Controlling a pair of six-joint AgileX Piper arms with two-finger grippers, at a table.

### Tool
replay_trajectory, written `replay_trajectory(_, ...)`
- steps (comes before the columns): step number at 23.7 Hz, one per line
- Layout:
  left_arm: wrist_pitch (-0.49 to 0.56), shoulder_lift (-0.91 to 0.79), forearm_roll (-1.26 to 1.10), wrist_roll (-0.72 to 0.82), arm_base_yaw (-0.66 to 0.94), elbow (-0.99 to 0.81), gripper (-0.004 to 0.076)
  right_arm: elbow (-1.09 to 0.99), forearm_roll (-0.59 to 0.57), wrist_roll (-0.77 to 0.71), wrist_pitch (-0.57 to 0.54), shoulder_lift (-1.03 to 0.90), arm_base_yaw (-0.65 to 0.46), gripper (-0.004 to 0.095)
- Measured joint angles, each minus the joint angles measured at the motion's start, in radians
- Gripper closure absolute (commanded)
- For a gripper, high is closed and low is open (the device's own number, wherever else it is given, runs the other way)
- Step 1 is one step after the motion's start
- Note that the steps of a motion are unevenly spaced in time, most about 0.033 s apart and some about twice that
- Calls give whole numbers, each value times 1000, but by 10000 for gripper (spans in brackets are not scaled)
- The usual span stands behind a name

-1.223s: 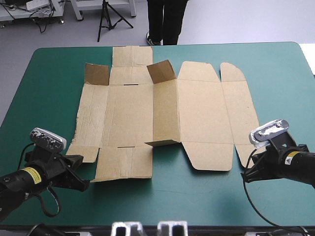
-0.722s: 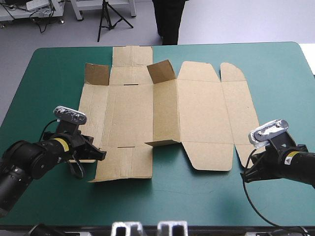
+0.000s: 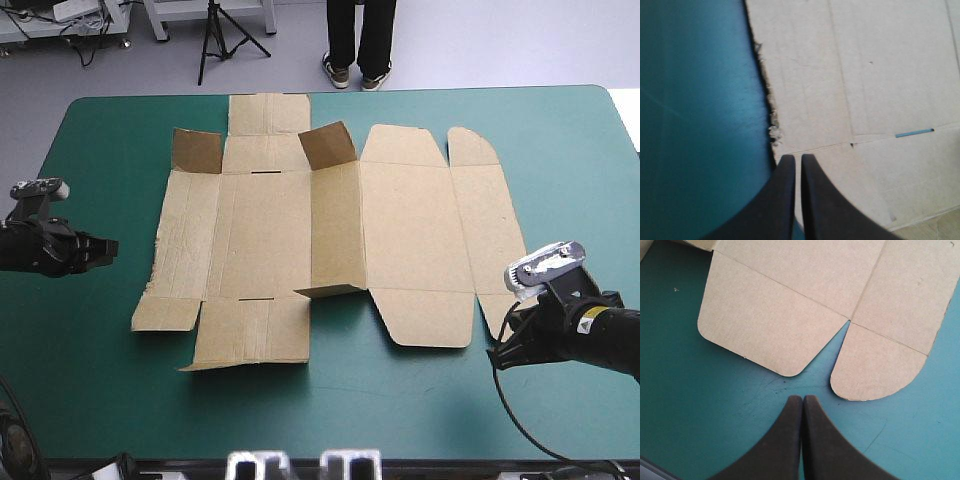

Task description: Fold the box

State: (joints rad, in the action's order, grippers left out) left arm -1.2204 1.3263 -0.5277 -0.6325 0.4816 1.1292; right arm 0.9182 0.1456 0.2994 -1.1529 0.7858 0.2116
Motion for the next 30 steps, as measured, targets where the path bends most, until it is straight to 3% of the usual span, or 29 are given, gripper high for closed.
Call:
replay_trajectory(4,5,76,-4,-4,24,0,411,0,4,0,5,0,0,926)
replay_trajectory(8,6,143,-81,-92,24,0,321,0,5,0,6,0,0,926)
replay_trajectory(12,7,240,-195,-184,24,6,314,0,8,0,6,0,0,926)
replay_trajectory(20,20,448,-209,-212,24,8,314,0,9,0,6,0,0,926)
replay_trajectory(30,21,508,-246,-233,-45,17,314,0,9,0,6,0,0,926)
